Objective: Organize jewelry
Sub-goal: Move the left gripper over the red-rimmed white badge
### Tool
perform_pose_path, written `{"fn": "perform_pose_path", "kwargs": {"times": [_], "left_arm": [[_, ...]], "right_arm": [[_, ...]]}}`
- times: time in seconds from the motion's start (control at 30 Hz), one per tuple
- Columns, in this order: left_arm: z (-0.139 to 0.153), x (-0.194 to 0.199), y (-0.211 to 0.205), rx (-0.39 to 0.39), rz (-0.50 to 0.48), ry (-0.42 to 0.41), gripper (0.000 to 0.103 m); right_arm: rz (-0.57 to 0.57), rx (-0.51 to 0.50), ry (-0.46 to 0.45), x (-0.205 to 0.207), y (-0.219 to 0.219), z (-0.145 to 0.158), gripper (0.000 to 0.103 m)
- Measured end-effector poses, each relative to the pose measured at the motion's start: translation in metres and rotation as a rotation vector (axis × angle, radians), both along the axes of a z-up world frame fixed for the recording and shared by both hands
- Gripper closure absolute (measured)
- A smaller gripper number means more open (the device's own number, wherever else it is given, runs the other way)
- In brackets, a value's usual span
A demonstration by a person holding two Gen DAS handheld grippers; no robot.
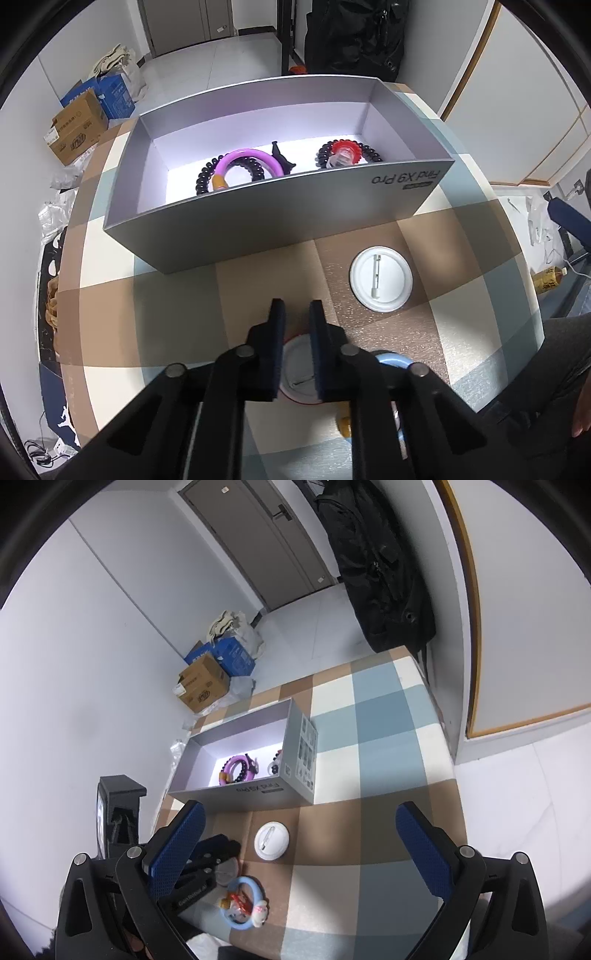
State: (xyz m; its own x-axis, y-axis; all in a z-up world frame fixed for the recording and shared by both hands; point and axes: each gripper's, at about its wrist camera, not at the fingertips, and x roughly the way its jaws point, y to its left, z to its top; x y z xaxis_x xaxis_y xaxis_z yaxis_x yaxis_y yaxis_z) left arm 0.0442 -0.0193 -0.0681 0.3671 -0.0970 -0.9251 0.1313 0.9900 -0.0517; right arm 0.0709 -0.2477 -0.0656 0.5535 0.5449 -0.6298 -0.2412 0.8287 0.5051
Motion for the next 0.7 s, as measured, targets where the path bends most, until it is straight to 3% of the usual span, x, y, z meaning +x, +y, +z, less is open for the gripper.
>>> {"fn": "perform_pose_path", "kwargs": {"times": [0.07, 0.17, 0.33, 0.47, 0.57, 0.7], "left_arm": [[0.0, 0.002, 0.003, -0.009, -0.001, 0.001, 0.099], [0.0, 0.007, 0.009, 0.043, -0.01, -0.013, 0.1], [0.004, 0.002, 0.018, -0.034, -0.008, -0.012, 0.1], [0.007, -0.01, 0.011, -0.059, -0.078, -0.026, 0.098], [0.004, -0.019, 0.008, 0.006, -0.12, -0.037, 0.096], [0.006, -0.024, 0.012, -0.03, -0.156, -0.04, 0.09]], "right_arm": [[0.001, -0.004, -0.001, 0.0, 0.002, 0.0, 0.0], [0.0, -0.007, 0.003, 0.0, 0.003, -0.001, 0.0], [0.002, -0.002, 0.017, 0.001, 0.007, -0.003, 0.0], [0.038, -0.027, 0.03, 0.001, 0.015, -0.008, 0.0], [0.073, -0.063, 0.026, -0.002, 0.019, -0.01, 0.0], [0.139, -0.081, 0.046, -0.011, 0.022, -0.019, 0.0]]}}
